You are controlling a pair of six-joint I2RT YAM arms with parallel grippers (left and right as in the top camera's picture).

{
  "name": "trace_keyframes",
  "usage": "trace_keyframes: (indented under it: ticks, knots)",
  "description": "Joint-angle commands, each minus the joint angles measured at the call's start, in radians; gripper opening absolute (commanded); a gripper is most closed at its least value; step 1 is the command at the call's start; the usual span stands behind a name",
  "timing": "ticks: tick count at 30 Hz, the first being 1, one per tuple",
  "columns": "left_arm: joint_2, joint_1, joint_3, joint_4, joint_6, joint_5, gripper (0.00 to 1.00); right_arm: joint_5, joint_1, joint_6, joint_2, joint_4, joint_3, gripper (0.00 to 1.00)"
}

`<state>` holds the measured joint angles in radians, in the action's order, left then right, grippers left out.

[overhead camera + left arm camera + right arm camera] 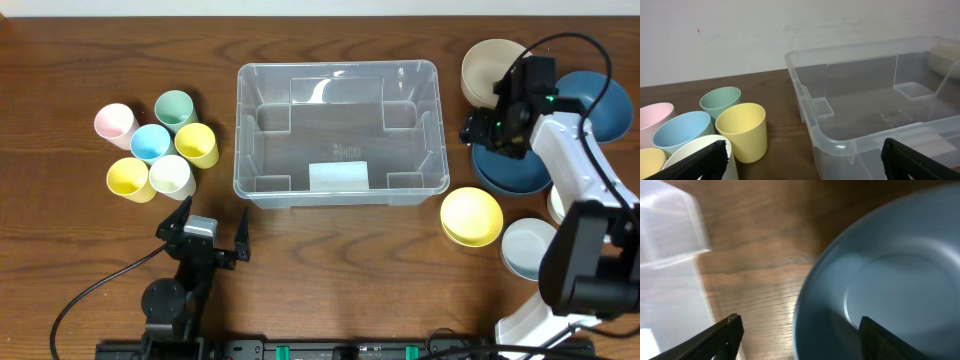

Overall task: Pack container
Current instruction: 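Move the right gripper to the dark teal bowl and grasp its rim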

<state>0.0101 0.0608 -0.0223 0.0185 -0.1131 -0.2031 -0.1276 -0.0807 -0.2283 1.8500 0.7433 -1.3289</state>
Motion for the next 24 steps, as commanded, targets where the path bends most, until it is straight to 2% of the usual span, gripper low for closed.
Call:
trace_keyframes:
  ticks: [1, 5, 9, 15, 20, 24]
  knots:
    - [-0.006, 0.002, 0.018, 0.033, -0.018, -0.014, 0.98, 0.024, 0.008, -0.026, 0.045, 0.000, -0.016, 0.70]
    - [-0.006, 0.002, 0.018, 0.033, -0.018, -0.014, 0.98, 0.035, 0.008, -0.030, 0.062, -0.003, -0.016, 0.61]
    - [-0.006, 0.002, 0.018, 0.033, -0.018, -0.014, 0.98, 0.037, 0.008, -0.031, 0.064, -0.007, -0.016, 0.47]
    - [-0.006, 0.002, 0.018, 0.033, -0.018, -0.014, 0.98, 0.046, 0.008, -0.041, 0.064, 0.000, -0.016, 0.31]
    - [-0.006, 0.002, 0.018, 0.033, -0.018, -0.014, 0.98, 0.045, 0.009, -0.041, 0.064, 0.009, -0.016, 0.05]
    - [-0.006, 0.002, 0.018, 0.033, -0.018, -0.014, 0.98, 0.046, 0.009, -0.041, 0.064, 0.021, -0.016, 0.01]
